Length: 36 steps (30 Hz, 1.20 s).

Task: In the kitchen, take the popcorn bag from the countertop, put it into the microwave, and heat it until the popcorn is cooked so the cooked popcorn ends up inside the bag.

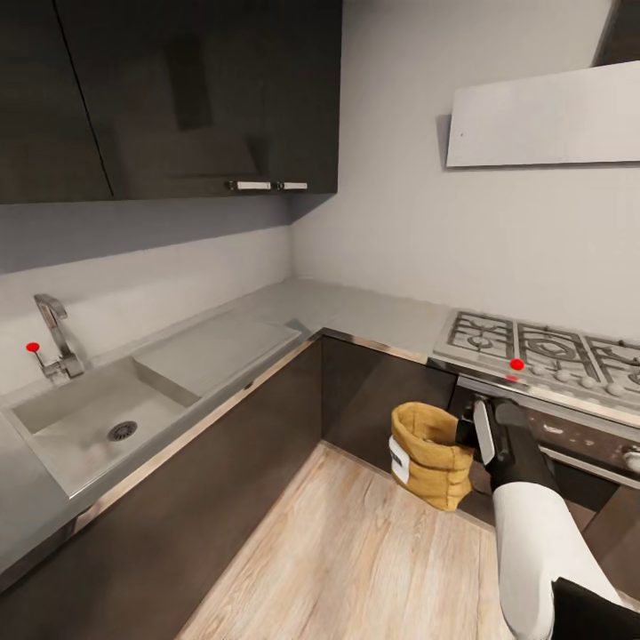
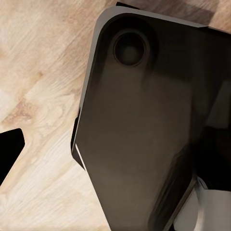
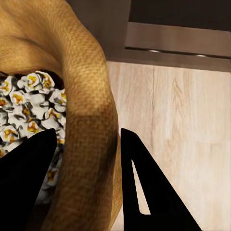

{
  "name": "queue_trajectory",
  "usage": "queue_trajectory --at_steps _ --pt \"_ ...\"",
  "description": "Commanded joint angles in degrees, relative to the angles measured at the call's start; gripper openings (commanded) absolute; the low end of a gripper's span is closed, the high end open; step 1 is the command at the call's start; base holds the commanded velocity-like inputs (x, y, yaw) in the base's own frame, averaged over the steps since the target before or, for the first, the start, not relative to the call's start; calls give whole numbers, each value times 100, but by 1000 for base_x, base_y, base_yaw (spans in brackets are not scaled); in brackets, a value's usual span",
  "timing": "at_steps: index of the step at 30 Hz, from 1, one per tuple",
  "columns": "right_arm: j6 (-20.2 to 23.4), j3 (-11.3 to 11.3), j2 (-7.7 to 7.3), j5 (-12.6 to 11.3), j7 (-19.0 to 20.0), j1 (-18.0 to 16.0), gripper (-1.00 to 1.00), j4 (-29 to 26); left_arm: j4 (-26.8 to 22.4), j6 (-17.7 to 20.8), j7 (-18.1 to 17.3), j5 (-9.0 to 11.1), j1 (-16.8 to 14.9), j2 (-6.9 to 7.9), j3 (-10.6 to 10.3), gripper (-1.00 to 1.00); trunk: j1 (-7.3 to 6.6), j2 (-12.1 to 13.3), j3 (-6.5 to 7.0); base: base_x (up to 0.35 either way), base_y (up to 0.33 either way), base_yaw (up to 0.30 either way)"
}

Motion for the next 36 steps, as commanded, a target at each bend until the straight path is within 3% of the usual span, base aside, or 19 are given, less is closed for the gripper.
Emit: queue_trajectory --at_steps 1,17,21,25,32,36 --pt "22 -22 8 58 36 16 -100 -4 3 -16 2 23 -3 0 8 100 0 -5 -7 0 0 0" --pt "-33 -62 8 51 41 299 -100 -4 3 -16 2 52 -3 8 19 100 0 -5 25 0 0 -176" --pt "-230 -388 12 36 49 322 -100 0 3 -16 2 62 -3 9 26 100 0 -5 36 0 0 -242" --pt "-529 -430 13 32 50 371 -100 26 3 -16 2 68 -3 9 28 100 0 -5 48 0 0 -242" --pt "-560 -446 5 49 50 383 -100 62 3 -16 2 78 -3 17 27 100 0 -5 67 0 0 -242" --pt "-592 -825 -94 67 50 384 -100 54 3 -16 2 80 -3 17 28 100 0 -5 78 0 0 -242"
